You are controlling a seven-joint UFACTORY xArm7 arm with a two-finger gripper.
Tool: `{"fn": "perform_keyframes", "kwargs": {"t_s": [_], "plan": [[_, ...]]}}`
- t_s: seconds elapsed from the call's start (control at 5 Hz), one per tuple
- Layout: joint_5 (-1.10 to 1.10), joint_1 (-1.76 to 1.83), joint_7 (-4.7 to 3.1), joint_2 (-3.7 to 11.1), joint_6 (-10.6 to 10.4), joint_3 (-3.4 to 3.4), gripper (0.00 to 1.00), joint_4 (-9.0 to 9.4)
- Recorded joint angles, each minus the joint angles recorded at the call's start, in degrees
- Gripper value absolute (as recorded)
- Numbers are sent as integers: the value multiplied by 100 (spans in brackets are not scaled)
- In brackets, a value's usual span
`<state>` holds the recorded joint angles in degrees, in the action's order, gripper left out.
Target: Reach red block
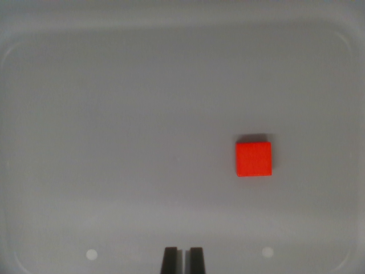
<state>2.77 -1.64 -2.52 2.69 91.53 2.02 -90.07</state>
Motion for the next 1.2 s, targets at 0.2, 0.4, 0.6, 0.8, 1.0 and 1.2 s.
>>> {"fn": "perform_keyframes", "kwargs": {"t_s": [0.2, 0.4, 0.6, 0.8, 1.0, 1.2], "plan": [[0, 0, 0, 0, 0, 0, 0, 0], [-3, -6, -7, 25, -92, 7, 0, 61], [-3, -6, -7, 25, -92, 7, 0, 61], [-6, -14, -16, 56, -206, 16, 0, 137], [-6, -14, -16, 56, -206, 16, 0, 137], [-10, -25, -26, 96, -351, 28, 0, 233]]}}
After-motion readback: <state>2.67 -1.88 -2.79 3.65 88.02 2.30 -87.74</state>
